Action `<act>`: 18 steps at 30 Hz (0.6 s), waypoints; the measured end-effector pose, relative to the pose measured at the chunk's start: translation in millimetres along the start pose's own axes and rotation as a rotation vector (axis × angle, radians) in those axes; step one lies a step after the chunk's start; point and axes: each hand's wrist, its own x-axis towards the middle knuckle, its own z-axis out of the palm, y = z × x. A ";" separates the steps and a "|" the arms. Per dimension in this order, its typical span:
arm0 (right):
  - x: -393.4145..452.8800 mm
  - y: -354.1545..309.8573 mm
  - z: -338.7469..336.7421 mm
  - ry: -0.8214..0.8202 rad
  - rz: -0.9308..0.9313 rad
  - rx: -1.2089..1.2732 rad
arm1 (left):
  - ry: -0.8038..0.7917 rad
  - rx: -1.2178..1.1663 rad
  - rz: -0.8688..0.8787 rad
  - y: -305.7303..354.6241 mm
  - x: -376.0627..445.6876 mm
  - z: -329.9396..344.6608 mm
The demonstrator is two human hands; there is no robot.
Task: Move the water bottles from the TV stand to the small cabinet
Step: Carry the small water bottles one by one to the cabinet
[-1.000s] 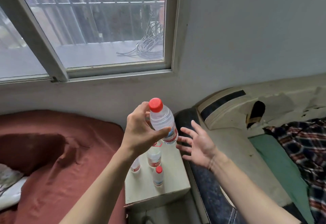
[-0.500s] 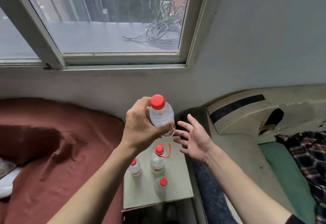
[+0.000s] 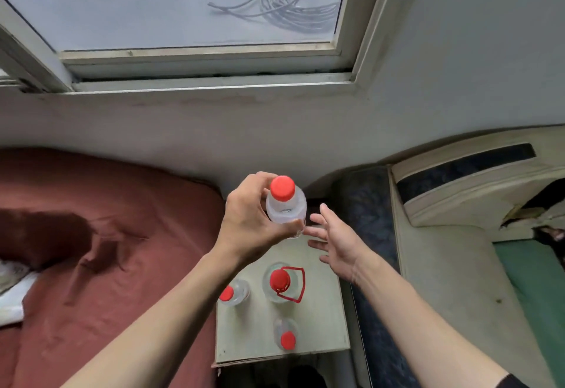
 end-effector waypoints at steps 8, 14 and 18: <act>52.9 37.4 -22.2 0.141 -0.072 -0.230 | -0.087 0.051 -0.082 -84.2 5.3 36.5; 90.3 62.4 -35.4 0.163 -0.147 -0.407 | -0.264 0.123 -0.080 -147.5 5.4 65.1; 109.0 71.8 -36.1 0.141 -0.159 -0.457 | -0.340 0.139 -0.065 -185.8 3.8 87.9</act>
